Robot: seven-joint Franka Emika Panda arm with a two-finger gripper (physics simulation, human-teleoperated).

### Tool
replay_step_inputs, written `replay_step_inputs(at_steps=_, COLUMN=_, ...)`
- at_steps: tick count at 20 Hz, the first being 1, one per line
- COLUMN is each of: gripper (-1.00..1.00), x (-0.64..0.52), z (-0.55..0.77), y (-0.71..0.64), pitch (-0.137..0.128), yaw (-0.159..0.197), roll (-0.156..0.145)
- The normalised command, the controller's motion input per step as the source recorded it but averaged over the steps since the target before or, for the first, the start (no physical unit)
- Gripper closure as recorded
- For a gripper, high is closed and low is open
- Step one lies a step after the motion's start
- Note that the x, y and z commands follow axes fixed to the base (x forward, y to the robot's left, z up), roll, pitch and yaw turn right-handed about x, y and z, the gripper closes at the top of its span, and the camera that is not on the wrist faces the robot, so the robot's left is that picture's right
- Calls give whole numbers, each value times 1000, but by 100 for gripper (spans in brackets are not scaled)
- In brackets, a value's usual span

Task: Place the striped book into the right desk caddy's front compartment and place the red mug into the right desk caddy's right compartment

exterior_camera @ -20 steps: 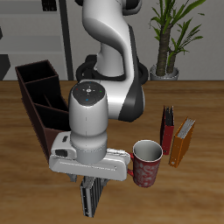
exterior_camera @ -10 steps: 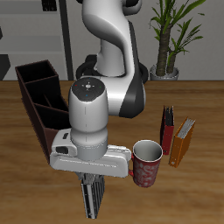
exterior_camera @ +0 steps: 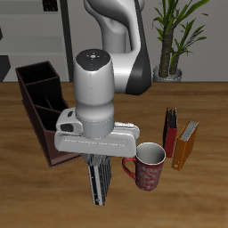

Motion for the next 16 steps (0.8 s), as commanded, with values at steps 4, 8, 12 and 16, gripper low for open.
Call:
replay_step_inputs(at_steps=4, gripper=100, x=-490, z=557, y=69, pitch=-58, yaw=11, roll=-3)
replay_step_inputs(at_steps=8, gripper=100, x=-508, z=433, y=34, pitch=-29, yaw=52, roll=-2)
replay_step_inputs(at_steps=12, gripper=100, x=-400, z=353, y=-117, pitch=-53, yaw=49, roll=-5)
replay_step_inputs(at_steps=16, gripper=100, x=-524, z=415, y=-272, pitch=-56, yaw=21, roll=-67)
